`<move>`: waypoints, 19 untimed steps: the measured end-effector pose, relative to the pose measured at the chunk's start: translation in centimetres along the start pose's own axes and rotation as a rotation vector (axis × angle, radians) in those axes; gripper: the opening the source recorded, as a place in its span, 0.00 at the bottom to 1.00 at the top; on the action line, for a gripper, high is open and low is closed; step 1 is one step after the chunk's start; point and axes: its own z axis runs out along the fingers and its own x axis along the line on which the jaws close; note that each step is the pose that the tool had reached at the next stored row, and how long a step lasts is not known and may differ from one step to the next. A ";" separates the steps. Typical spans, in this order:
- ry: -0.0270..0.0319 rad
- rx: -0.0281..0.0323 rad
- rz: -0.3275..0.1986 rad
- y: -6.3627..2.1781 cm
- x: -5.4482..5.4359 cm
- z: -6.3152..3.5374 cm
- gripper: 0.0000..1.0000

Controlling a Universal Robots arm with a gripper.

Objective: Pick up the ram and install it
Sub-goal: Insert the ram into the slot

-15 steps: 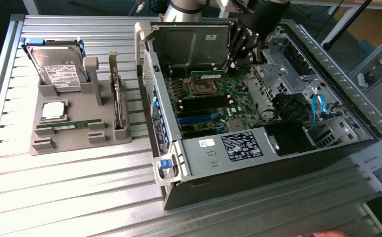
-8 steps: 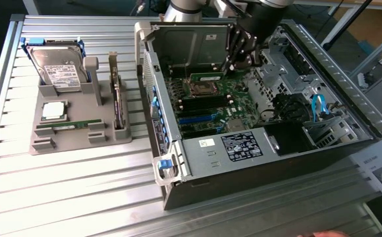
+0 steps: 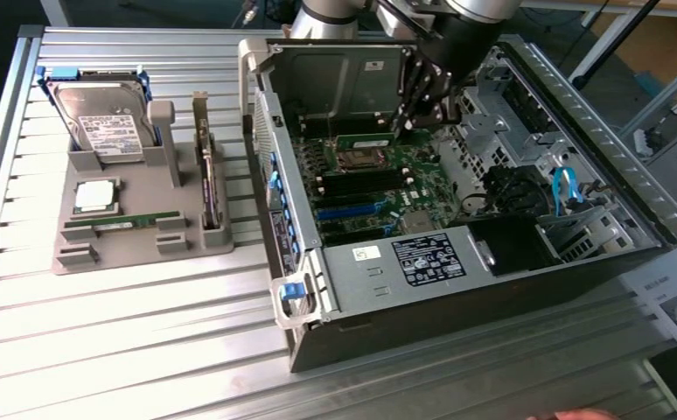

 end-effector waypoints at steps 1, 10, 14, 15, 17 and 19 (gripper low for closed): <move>-0.0001 0.0000 0.000 -0.01 0.0 0.09 0.12; 0.0001 0.0000 0.000 -0.21 0.0 0.15 0.12; 0.0000 0.0000 0.000 -0.42 0.0 0.16 0.12; 0.0000 0.0000 0.000 -0.42 0.0 0.15 0.12; -0.0005 0.0002 0.000 -0.43 0.0 0.21 0.12; -0.0002 0.0001 0.000 -0.44 0.0 0.36 0.12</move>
